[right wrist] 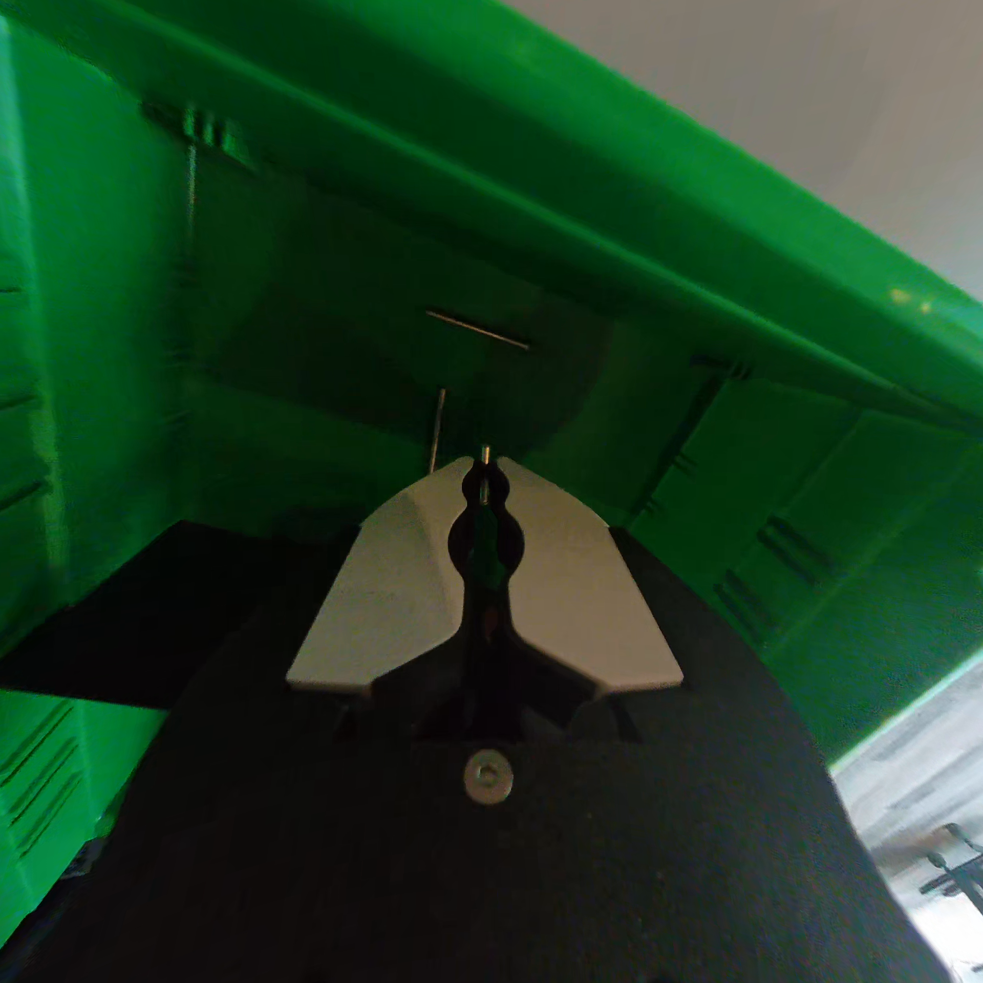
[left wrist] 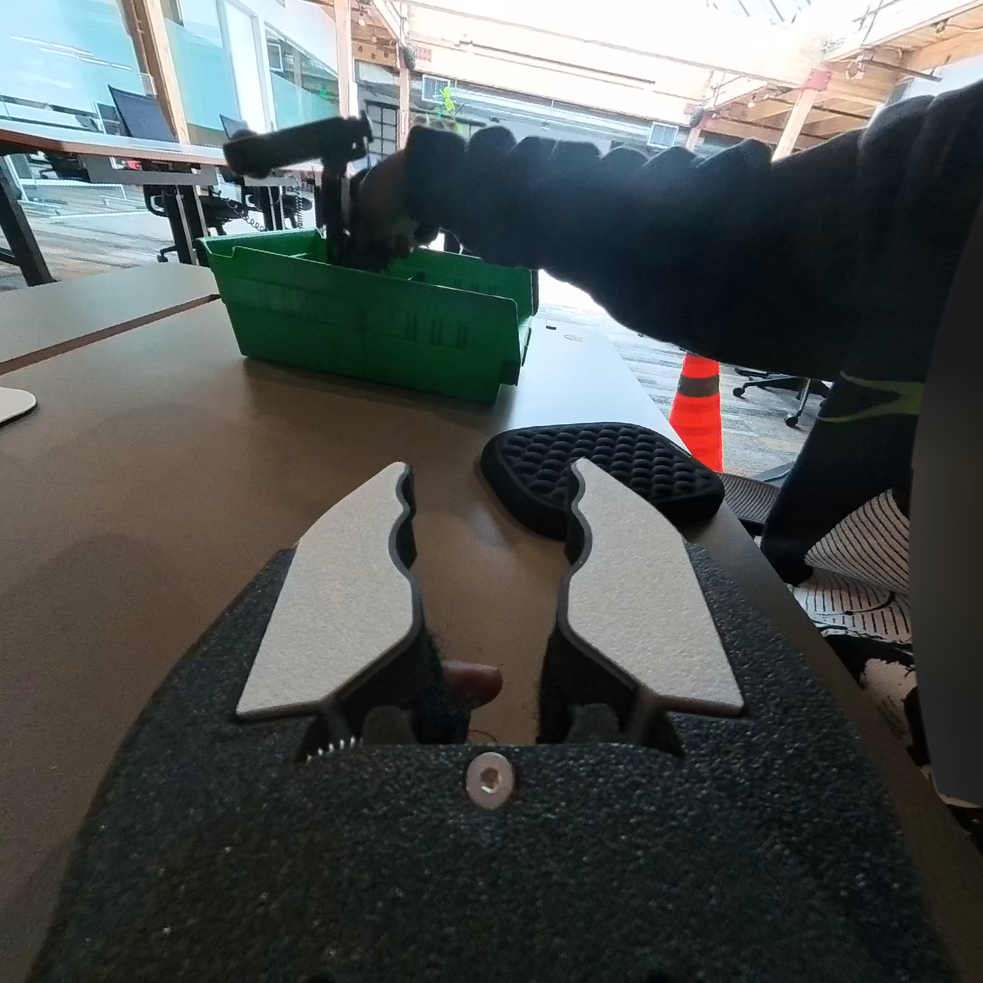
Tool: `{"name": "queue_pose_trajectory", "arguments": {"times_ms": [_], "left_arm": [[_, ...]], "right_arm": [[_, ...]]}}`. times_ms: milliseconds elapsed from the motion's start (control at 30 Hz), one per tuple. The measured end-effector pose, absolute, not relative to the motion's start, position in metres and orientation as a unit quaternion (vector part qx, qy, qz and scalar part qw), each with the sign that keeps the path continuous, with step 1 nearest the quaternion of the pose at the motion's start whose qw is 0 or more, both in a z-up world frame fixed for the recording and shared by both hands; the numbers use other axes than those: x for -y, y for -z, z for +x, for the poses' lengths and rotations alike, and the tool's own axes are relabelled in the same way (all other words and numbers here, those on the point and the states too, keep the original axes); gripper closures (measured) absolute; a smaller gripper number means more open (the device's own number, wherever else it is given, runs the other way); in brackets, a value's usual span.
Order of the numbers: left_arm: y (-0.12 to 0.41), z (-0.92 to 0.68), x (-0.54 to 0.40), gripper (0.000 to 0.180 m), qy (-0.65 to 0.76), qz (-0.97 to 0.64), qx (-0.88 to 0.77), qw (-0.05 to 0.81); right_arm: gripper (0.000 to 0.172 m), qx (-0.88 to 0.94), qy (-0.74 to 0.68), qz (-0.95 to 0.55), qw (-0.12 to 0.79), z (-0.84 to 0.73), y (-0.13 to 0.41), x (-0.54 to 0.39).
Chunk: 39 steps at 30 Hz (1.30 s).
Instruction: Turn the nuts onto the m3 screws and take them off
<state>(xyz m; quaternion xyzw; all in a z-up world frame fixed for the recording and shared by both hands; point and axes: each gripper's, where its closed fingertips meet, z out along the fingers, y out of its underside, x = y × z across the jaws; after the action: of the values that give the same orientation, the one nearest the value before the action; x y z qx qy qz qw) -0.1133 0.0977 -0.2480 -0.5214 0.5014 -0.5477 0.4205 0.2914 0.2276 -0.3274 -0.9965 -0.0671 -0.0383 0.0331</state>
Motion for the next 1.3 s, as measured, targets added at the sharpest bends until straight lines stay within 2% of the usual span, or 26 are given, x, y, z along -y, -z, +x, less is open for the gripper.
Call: {"name": "queue_pose_trajectory", "arguments": {"times_ms": [533,800,1000,1300], "left_arm": [[0.249,-0.112,-0.096,0.128,0.548,-0.519,-0.506,0.417],[0.249,-0.112,-0.096,0.128,0.548,-0.521,-0.505,0.417],[0.248,-0.112,-0.095,0.128,0.546,-0.520,-0.508,0.417],[0.243,-0.113,-0.099,0.128,0.539,-0.522,-0.504,0.428]], "right_arm": [[0.170,0.042,0.032,-0.998,0.022,0.302,0.346,-0.226],[0.155,0.037,0.039,-0.997,0.057,0.305,0.336,-0.229],[0.139,0.033,0.073,-0.981,0.179,0.302,0.289,-0.237],[0.129,0.042,0.041,-0.863,0.502,0.212,0.185,-0.206]]}}
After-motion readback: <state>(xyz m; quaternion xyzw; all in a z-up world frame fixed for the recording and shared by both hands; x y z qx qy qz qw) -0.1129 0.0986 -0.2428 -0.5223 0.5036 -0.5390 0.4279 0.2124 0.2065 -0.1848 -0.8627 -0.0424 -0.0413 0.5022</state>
